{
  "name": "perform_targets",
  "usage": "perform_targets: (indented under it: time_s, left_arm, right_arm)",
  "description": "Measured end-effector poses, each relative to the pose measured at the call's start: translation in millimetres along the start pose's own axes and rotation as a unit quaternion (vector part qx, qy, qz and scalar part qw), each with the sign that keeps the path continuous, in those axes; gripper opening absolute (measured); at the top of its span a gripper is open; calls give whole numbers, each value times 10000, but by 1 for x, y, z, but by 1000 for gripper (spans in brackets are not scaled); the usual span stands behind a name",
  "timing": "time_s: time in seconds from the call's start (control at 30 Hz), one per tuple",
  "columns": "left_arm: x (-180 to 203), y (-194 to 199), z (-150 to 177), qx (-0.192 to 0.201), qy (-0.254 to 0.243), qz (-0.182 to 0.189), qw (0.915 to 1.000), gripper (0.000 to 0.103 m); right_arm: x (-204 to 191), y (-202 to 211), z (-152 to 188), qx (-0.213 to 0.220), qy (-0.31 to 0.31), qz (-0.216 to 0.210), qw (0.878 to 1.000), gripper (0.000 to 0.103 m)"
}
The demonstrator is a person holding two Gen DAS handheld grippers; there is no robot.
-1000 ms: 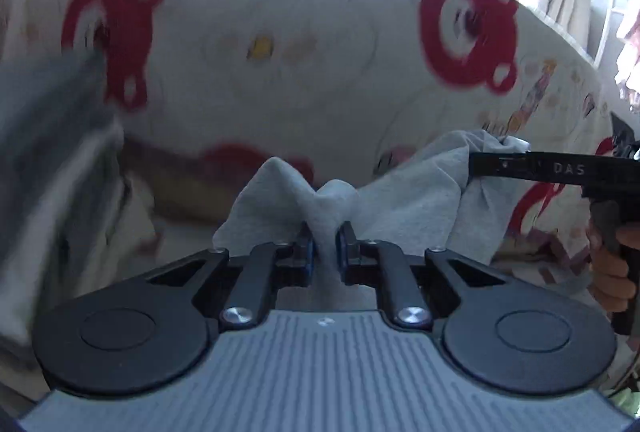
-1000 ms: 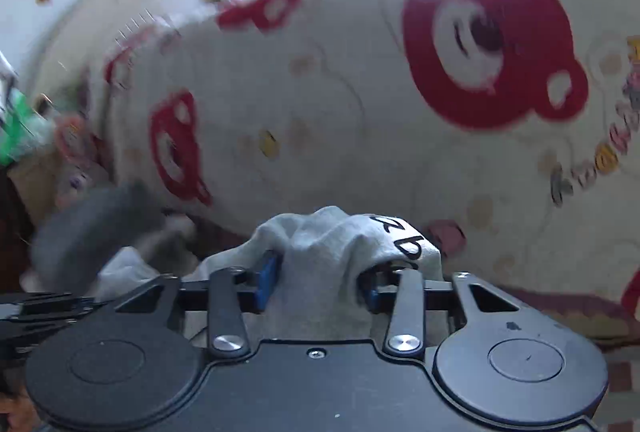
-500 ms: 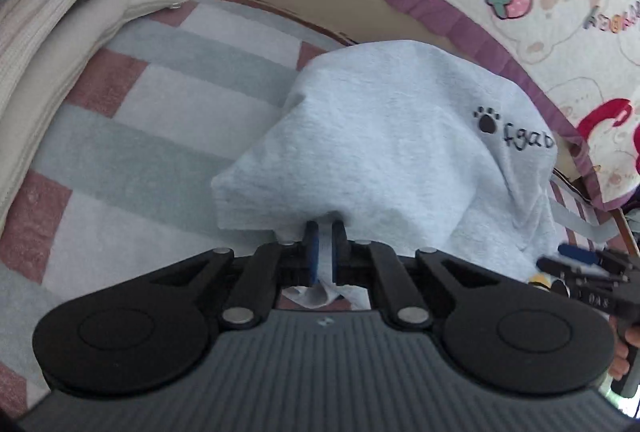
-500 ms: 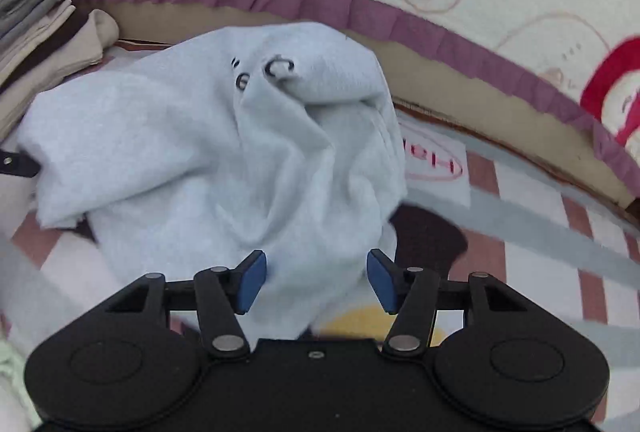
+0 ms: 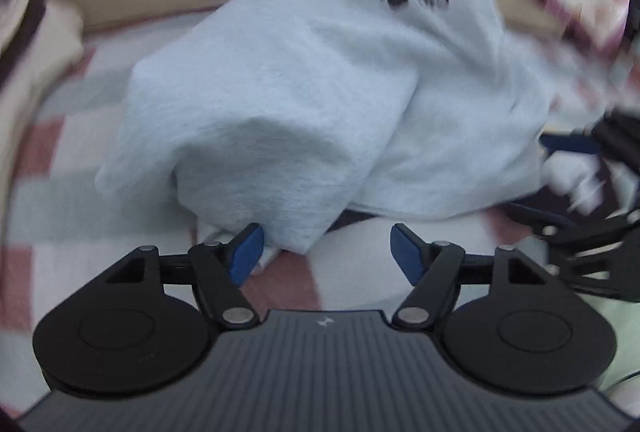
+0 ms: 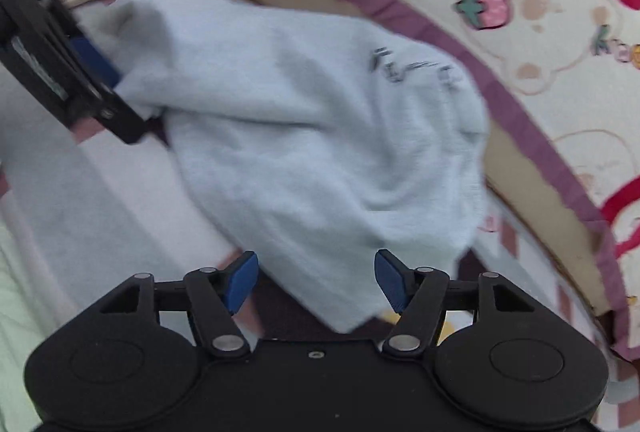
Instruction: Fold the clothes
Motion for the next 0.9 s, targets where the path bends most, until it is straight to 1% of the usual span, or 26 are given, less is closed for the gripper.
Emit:
perform_targets:
  time_s: [0.03,0.07,0.1,0.13,0.17,0.2,0.27,0.3,0.33,0.4,0.43,0.47,0.5,0.57,0.6,0.63,0.7,0.8,0.87,0.9]
  left_arm:
    - [-7,-2,-3,107,240,-172,9995,58]
    - [-15,-2,-5,216,511,-288,9980,39]
    - [-26,1,-10,330,842,-256,9956,24]
    - [-38,6,-14,454,1077,-269,9928,18]
    - [-48,11,-18,595,1276,-274,9897,11]
    - [-55,16,-20,785,1370,-260,9871,9]
    - [-67,27,-23,1152,1558,-183,9809,8]
    - [-68,29,-21,1260,1634,-16,9785,8]
    - [-67,31,-21,1282,1645,48,9780,8]
    - [-62,36,-21,1296,1587,79,9788,7]
    - [-58,43,-21,1385,1561,94,9779,6]
    - [-54,49,-22,1480,1535,136,9769,5]
    - [-50,56,-24,1594,1508,256,9753,4]
    - [-43,72,-25,1795,1445,467,9720,4]
    - [-40,78,-25,1854,1415,555,9708,4]
    - [-37,79,-24,1821,1399,616,9713,4]
    - [-33,79,-21,1755,1365,737,9722,4]
    - [-26,80,-18,1654,1314,919,9731,4]
    - [-21,81,-15,1586,1280,1040,9735,4]
    - [-19,78,-14,1519,1264,1123,9738,8]
  right_arm:
    - [-1,-1,2,296,88,120,9995,70]
    - [0,-6,1,422,260,309,9983,68]
    - [4,-11,-2,489,328,454,9972,66]
    - [13,-15,-7,456,237,506,9974,39]
    - [23,-19,-12,394,111,534,9977,0]
    - [33,-22,-17,331,-15,563,9979,1]
    - [55,-13,-33,504,-368,435,9971,1]
    - [67,-5,-42,566,-533,427,9961,1]
    - [79,5,-53,676,-768,442,9938,1]
    - [106,32,-72,917,-1391,415,9851,1]
    - [119,47,-82,1049,-1677,423,9793,1]
    - [131,62,-92,1178,-1866,462,9743,1]
    - [141,74,-103,1289,-1966,557,9704,1]
    - [161,96,-115,1513,-2145,849,9612,1]
    - [169,103,-117,1565,-2244,925,9574,1]
    - [174,106,-117,1565,-2289,1004,9555,1]
    - [171,104,-105,1410,-2148,1248,9583,1]
    - [171,88,-84,1059,-2385,1123,9588,1]
    - [172,77,-73,911,-2539,1073,9569,1]
    - [174,71,-70,856,-2557,1077,9569,1]
Point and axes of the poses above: each gripper's, at about its wrist camera, not at the fingertips, and y roughly against the way its jaws point, x to its right, z to its underside, the point moved 4 cm from there along -y, roughly the way its jaws point
